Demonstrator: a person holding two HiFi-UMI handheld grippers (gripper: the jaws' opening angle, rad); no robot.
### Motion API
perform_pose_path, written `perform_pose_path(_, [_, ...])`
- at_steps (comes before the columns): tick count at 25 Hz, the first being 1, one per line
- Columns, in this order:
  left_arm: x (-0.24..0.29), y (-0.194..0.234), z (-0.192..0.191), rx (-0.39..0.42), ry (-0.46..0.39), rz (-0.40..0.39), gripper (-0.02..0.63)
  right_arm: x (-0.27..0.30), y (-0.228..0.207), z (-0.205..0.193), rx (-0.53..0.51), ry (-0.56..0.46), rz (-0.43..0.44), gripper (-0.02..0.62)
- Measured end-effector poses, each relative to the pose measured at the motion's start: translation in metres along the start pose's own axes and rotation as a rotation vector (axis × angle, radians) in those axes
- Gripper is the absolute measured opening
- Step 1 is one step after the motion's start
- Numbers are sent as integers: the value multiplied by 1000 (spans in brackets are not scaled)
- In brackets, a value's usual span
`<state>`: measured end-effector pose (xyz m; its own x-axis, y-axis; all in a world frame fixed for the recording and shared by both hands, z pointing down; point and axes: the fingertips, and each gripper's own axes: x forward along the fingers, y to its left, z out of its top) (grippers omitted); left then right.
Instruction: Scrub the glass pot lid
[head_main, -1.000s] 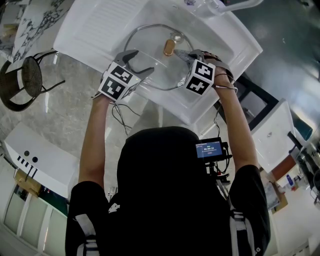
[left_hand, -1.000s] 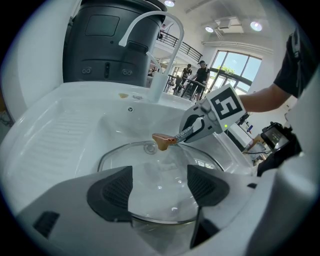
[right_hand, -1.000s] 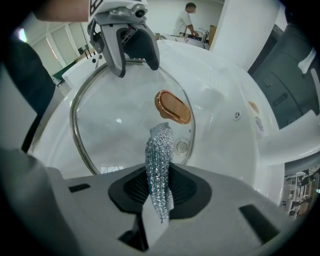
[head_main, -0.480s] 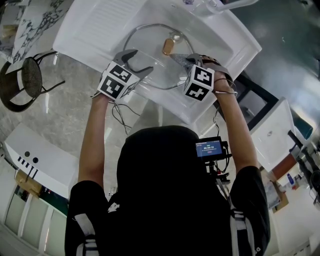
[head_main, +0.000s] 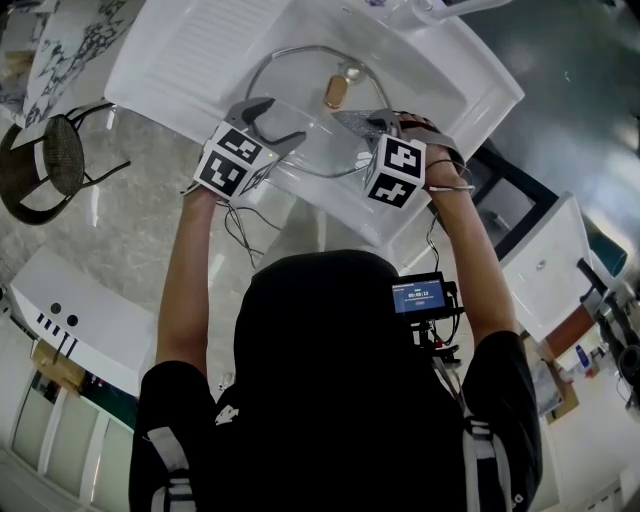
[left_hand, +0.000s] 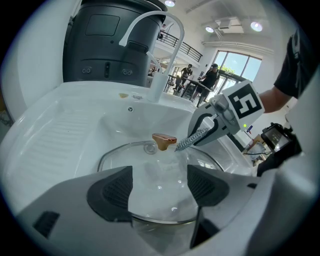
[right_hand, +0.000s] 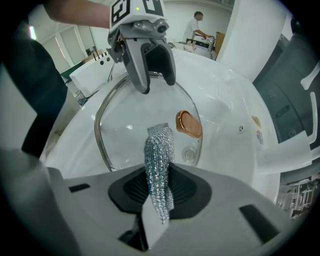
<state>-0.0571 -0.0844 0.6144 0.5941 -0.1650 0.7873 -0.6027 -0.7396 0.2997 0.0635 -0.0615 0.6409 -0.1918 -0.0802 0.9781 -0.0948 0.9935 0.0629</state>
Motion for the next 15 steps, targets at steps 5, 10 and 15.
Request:
perform_pose_path(5, [-1, 0, 0, -2, 0, -1, 314, -2, 5, 4, -12, -6, 5, 71])
perform_pose_path(10, [-1, 0, 0, -1, 0, -1, 313, -7, 8, 12, -12, -21, 11, 71])
perform_pose_path(15, [0, -1, 0, -2, -1, -2, 314, -11, 10, 19, -22, -45, 8, 71])
